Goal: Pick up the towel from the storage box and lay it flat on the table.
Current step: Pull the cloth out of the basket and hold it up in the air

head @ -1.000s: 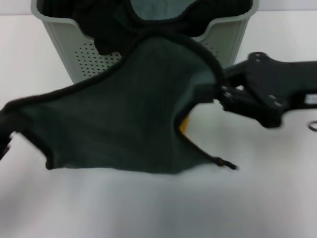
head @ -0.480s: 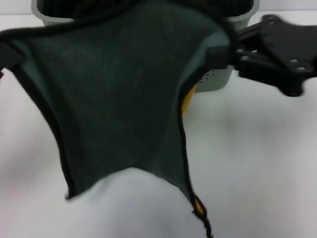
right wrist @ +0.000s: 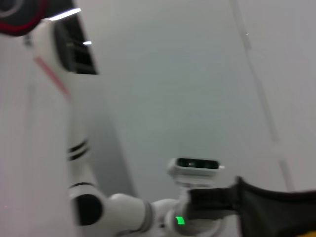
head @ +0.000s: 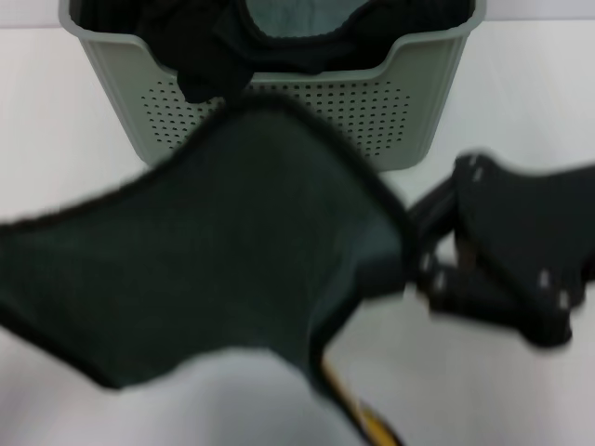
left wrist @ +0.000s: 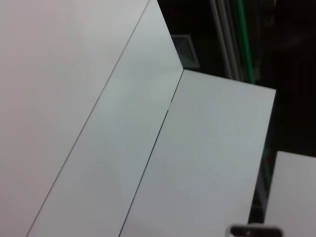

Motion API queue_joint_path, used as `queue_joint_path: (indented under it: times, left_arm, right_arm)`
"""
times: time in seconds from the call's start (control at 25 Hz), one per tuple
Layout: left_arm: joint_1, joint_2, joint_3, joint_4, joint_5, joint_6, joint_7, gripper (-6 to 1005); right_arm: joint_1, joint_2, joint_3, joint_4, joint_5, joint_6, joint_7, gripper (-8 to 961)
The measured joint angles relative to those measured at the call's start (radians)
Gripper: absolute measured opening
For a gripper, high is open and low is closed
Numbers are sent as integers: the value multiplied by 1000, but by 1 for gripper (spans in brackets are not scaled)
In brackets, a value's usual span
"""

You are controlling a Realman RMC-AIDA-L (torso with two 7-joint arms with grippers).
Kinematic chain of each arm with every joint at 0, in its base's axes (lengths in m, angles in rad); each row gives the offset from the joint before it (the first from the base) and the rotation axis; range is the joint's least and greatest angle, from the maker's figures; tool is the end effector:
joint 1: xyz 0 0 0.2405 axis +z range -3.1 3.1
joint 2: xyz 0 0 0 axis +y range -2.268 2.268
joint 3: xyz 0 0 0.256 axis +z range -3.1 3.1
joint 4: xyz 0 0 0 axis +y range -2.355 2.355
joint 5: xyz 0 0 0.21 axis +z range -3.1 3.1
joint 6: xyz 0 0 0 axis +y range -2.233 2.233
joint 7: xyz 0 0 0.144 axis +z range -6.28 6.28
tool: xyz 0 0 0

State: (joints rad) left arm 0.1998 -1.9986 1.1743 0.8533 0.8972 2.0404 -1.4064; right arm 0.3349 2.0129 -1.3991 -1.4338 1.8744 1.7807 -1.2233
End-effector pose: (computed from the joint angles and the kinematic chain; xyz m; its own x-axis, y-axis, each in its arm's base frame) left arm -0.2845 0.1342 0.0924 0.2470 0.1298 0.9603 0.4854 -0.8743 -0.0067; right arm 0.0960 0.2497 0.0470 0.7569 -0.1731 -0.6302 0.0215 -0.9572 0.2887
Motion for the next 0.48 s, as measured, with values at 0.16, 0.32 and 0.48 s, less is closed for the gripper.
queue_joint_path:
  times: [0.16, 0.32, 0.48]
  left_arm:
    - [123, -2, 69, 102, -22, 2, 9, 14]
    - [188, 9, 143, 179, 10, 3, 15, 14]
    - [87, -15, 88, 3, 90, -1, 53, 14]
  right_arm:
    - [-50, -9, -114, -100, 62, 7, 2, 10]
    - [-98, -12, -148, -79, 37, 7, -11, 10]
    - [-68, -12, -108, 220, -16, 6, -58, 10]
